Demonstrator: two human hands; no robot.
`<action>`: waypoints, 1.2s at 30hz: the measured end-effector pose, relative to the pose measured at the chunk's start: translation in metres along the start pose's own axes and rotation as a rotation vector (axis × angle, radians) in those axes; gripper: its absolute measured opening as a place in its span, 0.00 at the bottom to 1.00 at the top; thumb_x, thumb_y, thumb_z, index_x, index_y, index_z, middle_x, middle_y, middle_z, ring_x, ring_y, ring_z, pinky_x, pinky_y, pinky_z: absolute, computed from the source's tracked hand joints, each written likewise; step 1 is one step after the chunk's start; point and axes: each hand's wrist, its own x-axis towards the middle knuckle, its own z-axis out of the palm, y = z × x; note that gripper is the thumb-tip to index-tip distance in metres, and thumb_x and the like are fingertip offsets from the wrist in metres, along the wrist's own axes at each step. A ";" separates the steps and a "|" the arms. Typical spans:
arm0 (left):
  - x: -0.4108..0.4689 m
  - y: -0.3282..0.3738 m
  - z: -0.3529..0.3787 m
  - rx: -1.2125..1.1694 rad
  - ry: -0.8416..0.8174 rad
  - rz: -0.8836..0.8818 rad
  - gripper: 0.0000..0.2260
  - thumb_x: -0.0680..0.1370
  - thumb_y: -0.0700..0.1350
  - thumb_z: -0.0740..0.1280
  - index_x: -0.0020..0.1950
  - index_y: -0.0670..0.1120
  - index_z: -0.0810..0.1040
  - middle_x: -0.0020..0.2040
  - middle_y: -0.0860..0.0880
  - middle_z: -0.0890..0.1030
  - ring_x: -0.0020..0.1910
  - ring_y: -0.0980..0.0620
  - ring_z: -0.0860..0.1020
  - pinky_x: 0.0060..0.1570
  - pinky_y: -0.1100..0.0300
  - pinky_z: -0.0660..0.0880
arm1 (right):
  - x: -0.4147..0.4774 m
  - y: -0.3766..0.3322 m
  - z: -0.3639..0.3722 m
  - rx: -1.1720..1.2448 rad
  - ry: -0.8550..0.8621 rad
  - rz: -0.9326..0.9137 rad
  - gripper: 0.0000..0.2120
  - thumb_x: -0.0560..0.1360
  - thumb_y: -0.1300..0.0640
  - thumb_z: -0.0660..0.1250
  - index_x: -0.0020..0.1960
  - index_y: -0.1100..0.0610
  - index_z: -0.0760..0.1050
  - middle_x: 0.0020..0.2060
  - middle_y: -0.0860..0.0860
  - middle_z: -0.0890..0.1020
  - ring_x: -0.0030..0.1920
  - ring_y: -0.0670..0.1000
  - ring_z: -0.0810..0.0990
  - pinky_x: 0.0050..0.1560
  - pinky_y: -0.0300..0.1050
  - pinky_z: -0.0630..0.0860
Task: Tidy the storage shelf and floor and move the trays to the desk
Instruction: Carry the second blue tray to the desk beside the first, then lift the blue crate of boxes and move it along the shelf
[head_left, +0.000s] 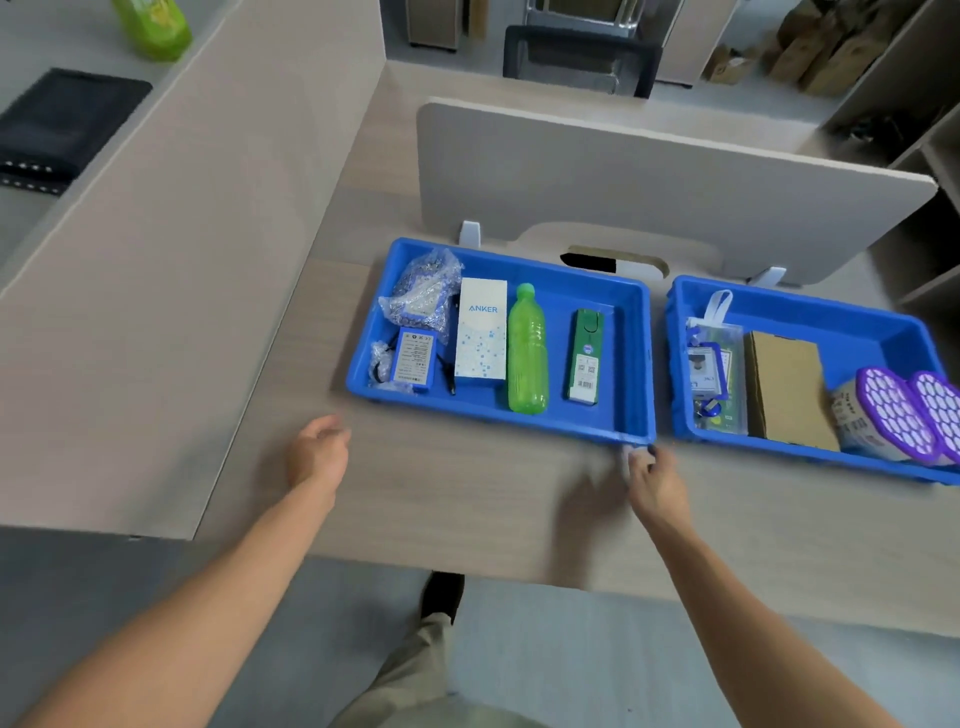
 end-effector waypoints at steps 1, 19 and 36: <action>-0.014 -0.015 -0.010 -0.005 -0.024 0.004 0.14 0.76 0.37 0.67 0.61 0.43 0.80 0.53 0.43 0.82 0.43 0.49 0.77 0.44 0.62 0.71 | -0.014 0.009 0.001 0.003 -0.030 -0.020 0.18 0.80 0.49 0.57 0.64 0.57 0.74 0.50 0.59 0.83 0.53 0.62 0.82 0.58 0.56 0.76; -0.254 -0.354 -0.326 -0.063 0.128 -0.600 0.08 0.76 0.45 0.67 0.38 0.44 0.78 0.35 0.44 0.80 0.35 0.47 0.78 0.34 0.59 0.67 | -0.296 0.028 0.201 -0.732 -0.877 -0.493 0.10 0.78 0.50 0.62 0.38 0.48 0.73 0.43 0.53 0.82 0.49 0.59 0.84 0.52 0.49 0.79; -0.266 -0.527 -0.637 -0.520 0.373 -1.057 0.03 0.75 0.38 0.66 0.41 0.42 0.77 0.32 0.44 0.74 0.27 0.49 0.69 0.29 0.64 0.59 | -0.625 -0.167 0.541 -0.862 -1.092 -0.932 0.12 0.79 0.50 0.63 0.40 0.35 0.77 0.40 0.47 0.83 0.43 0.54 0.84 0.50 0.53 0.81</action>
